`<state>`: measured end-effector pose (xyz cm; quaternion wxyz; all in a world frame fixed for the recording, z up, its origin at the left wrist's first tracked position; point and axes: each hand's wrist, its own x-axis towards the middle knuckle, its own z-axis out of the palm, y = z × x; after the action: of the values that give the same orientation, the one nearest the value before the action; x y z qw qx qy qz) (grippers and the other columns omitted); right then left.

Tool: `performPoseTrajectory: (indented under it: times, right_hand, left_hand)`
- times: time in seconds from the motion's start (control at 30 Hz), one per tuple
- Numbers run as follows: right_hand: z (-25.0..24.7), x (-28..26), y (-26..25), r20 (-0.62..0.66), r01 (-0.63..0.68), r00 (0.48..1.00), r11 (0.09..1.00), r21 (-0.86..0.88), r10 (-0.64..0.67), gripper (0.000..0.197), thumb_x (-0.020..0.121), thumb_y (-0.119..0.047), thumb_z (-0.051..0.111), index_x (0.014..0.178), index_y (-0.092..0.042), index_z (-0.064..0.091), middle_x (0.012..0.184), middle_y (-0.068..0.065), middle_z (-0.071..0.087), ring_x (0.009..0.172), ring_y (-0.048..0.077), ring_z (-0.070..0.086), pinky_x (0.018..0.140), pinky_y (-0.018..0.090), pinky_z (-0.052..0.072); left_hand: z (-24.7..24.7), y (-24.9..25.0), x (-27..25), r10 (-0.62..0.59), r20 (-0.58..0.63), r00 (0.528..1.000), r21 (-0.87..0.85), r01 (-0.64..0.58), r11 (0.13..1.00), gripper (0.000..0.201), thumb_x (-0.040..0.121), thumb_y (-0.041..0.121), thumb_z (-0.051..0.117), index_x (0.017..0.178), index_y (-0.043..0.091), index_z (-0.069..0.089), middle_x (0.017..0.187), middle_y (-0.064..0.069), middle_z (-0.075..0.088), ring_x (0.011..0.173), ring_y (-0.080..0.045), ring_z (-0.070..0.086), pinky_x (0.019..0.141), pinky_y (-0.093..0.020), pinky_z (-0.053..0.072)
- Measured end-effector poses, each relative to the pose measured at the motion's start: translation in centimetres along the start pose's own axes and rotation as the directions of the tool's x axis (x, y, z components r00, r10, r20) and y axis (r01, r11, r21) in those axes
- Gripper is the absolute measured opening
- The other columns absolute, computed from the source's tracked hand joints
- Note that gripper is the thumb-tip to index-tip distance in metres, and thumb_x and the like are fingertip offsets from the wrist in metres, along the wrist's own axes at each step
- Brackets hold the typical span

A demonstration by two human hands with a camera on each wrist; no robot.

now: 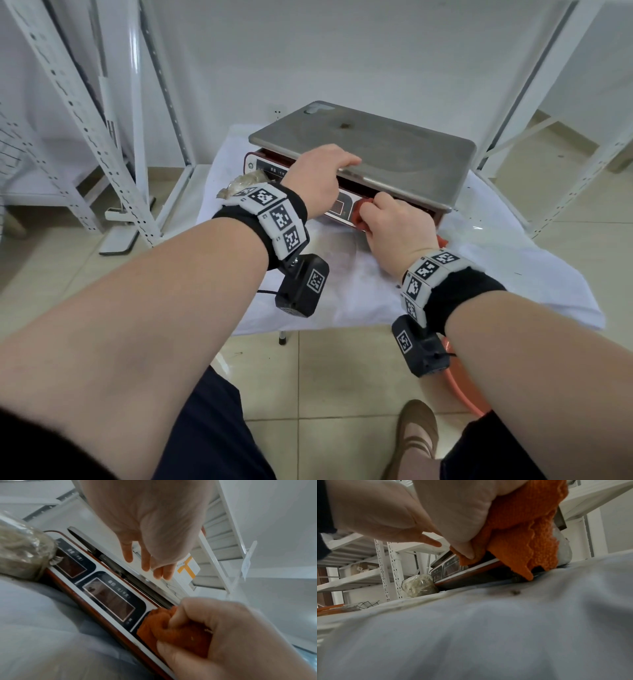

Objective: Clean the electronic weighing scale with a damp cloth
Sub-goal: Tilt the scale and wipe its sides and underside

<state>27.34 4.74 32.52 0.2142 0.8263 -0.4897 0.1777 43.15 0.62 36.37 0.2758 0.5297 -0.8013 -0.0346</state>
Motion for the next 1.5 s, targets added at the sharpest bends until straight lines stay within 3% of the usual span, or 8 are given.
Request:
performPoseTrajectory:
  times: [0.13, 0.43, 0.53, 0.6, 0.73, 0.9, 1.1, 1.5]
  right_hand:
    - [0.6, 0.4, -0.6, 0.119, 0.016, 0.993, 0.999, 0.040, -0.020, 0.012, 0.066, -0.005, 0.074, 0.074, -0.009, 0.065, 0.075, 0.010, 0.059, 0.057, 0.031, 0.061, 0.044, 0.028, 0.036]
    - [1.0, 1.6, -1.7, 0.039, -0.025, 0.999, 1.000, 0.009, 0.024, 0.028, 0.047, -0.005, 0.083, 0.063, -0.012, 0.061, 0.064, 0.007, 0.056, 0.044, 0.026, 0.054, 0.039, 0.021, 0.027]
    - [0.5, 2.0, -2.0, 0.200, 0.004, 0.980, 1.000, -0.003, -0.004, 0.013, 0.070, -0.008, 0.072, 0.080, -0.013, 0.067, 0.081, 0.008, 0.059, 0.062, 0.030, 0.061, 0.048, 0.027, 0.033]
    - [0.2, 3.1, -1.9, 0.171, -0.039, 0.985, 0.999, 0.005, 0.038, 0.013, 0.080, -0.010, 0.065, 0.092, -0.014, 0.067, 0.092, 0.009, 0.060, 0.075, 0.032, 0.064, 0.054, 0.031, 0.035]
    - [-0.5, 4.4, -2.1, 0.052, -0.071, 0.996, 0.996, 0.063, 0.068, 0.015, 0.066, -0.006, 0.075, 0.079, -0.007, 0.068, 0.076, 0.015, 0.061, 0.057, 0.034, 0.062, 0.047, 0.029, 0.031]
    - [-0.2, 3.1, -2.9, 0.311, 0.013, 0.950, 1.000, -0.005, -0.011, 0.020, 0.092, -0.017, 0.048, 0.104, -0.015, 0.064, 0.105, 0.008, 0.056, 0.094, 0.030, 0.060, 0.061, 0.033, 0.035]
    - [-0.2, 5.3, -2.7, 0.194, -0.114, 0.977, 0.983, 0.147, 0.084, 0.024, 0.091, -0.025, 0.053, 0.107, -0.013, 0.066, 0.116, 0.009, 0.058, 0.099, 0.033, 0.059, 0.073, 0.037, 0.046]
    - [-1.1, 5.2, -3.6, 0.485, 0.112, 0.871, 0.993, -0.044, -0.077, 0.031, 0.097, -0.019, 0.041, 0.123, -0.020, 0.058, 0.128, 0.002, 0.046, 0.115, 0.024, 0.047, 0.070, 0.034, 0.038]
  left_hand:
    - [-0.1, -1.6, -0.6, -0.017, 0.014, 1.000, 0.018, 0.017, 1.000, 0.057, 0.077, -0.012, 0.040, 0.124, 0.012, 0.060, 0.125, -0.008, 0.058, 0.119, -0.024, 0.051, 0.103, -0.027, 0.035]
    - [0.1, -2.6, -0.3, 0.044, 0.029, 0.999, 0.000, -0.044, 0.999, 0.059, 0.074, -0.014, 0.040, 0.121, 0.012, 0.064, 0.123, -0.007, 0.060, 0.114, -0.023, 0.055, 0.103, -0.025, 0.033]
    - [0.0, -2.6, -0.2, 0.038, 0.048, 0.998, 0.011, -0.038, 0.999, 0.060, 0.075, -0.014, 0.039, 0.123, 0.013, 0.063, 0.125, -0.005, 0.059, 0.116, -0.021, 0.053, 0.103, -0.023, 0.031]
    - [-0.1, -2.6, -0.2, 0.037, 0.058, 0.998, 0.010, -0.037, 0.999, 0.059, 0.076, -0.013, 0.040, 0.123, 0.014, 0.063, 0.126, -0.004, 0.058, 0.117, -0.021, 0.052, 0.103, -0.023, 0.031]
    - [-0.2, -2.6, -0.2, 0.026, 0.082, 0.996, 0.002, -0.026, 1.000, 0.060, 0.076, -0.013, 0.042, 0.123, 0.017, 0.063, 0.125, -0.003, 0.058, 0.115, -0.020, 0.052, 0.101, -0.023, 0.032]
    - [-0.2, -2.7, -0.1, -0.008, 0.106, 0.994, -0.027, 0.010, 1.000, 0.062, 0.078, -0.015, 0.037, 0.125, 0.018, 0.061, 0.127, 0.000, 0.057, 0.115, -0.024, 0.051, 0.103, -0.028, 0.034]
    - [-0.9, -2.2, -0.2, 0.039, 0.123, 0.992, -0.017, -0.037, 0.999, 0.047, 0.083, -0.004, 0.045, 0.119, 0.018, 0.065, 0.121, -0.005, 0.060, 0.112, -0.023, 0.053, 0.099, -0.028, 0.034]
    - [-1.1, -2.1, 0.1, -0.074, 0.169, 0.983, -0.034, 0.081, 0.996, 0.052, 0.084, -0.008, 0.043, 0.125, 0.020, 0.061, 0.124, 0.000, 0.056, 0.117, -0.023, 0.049, 0.104, -0.028, 0.033]
